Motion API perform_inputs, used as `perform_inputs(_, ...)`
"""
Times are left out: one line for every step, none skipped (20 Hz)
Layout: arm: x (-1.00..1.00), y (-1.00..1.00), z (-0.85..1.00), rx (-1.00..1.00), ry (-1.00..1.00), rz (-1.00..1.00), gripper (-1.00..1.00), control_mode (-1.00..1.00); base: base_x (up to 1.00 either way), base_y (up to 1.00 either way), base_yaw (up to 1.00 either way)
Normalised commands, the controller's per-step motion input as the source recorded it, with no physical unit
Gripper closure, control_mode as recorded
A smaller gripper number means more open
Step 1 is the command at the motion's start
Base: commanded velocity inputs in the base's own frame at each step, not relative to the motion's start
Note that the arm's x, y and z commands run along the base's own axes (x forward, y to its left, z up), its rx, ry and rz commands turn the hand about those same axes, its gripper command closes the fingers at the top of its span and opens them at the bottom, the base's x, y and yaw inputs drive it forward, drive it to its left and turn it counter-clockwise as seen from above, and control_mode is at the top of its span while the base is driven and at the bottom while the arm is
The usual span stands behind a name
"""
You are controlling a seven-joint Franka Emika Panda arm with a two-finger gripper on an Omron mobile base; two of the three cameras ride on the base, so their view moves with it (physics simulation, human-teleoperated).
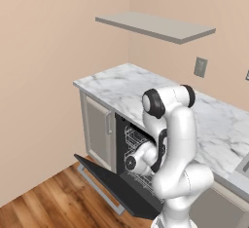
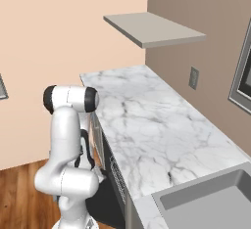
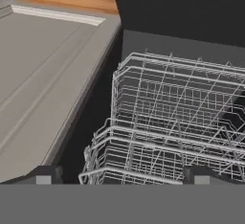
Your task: Open the dishwasher door and pull out the top rack.
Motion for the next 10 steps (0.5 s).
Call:
perform_inputs(0.37, -0.01, 0.00, 0.00, 0.00, -0.22, -1.00, -1.00, 0.00, 0.00, 0.00)
perform_inputs(0.42, 0.00, 0.00, 0.00, 0.00, -0.24, -1.00, -1.00, 0.00, 0.00, 0.00)
perform_inputs(0.35, 0.00, 0.00, 0.00, 0.00, -0.25, -1.00, -1.00, 0.00, 0.00, 0.00)
perform_inputs(0.15, 0.00, 0.00, 0.00, 0.00, -0.23, -1.00, -1.00, 0.00, 0.00, 0.00)
perform_inputs(0.22, 0.00, 0.00, 0.00, 0.00, -0.24, -1.00, -1.00, 0.00, 0.00, 0.00)
perform_inputs(0.22, 0.00, 0.00, 0.00, 0.00, -0.23, -1.00, -1.00, 0.00, 0.00, 0.00)
perform_inputs(0.19, 0.00, 0.00, 0.00, 0.00, -0.23, -1.00, -1.00, 0.00, 0.00, 0.00)
perform_inputs(0.08, 0.00, 0.00, 0.00, 0.00, -0.22, -1.00, -1.00, 0.00, 0.00, 0.00)
perform_inputs(0.05, 0.00, 0.00, 0.00, -0.04, -0.22, -1.00, -1.00, 0.00, 0.00, 0.00)
perform_inputs(0.00, 0.02, -0.08, 0.00, -0.09, -0.21, -1.00, -1.00, 0.00, 0.00, 0.00)
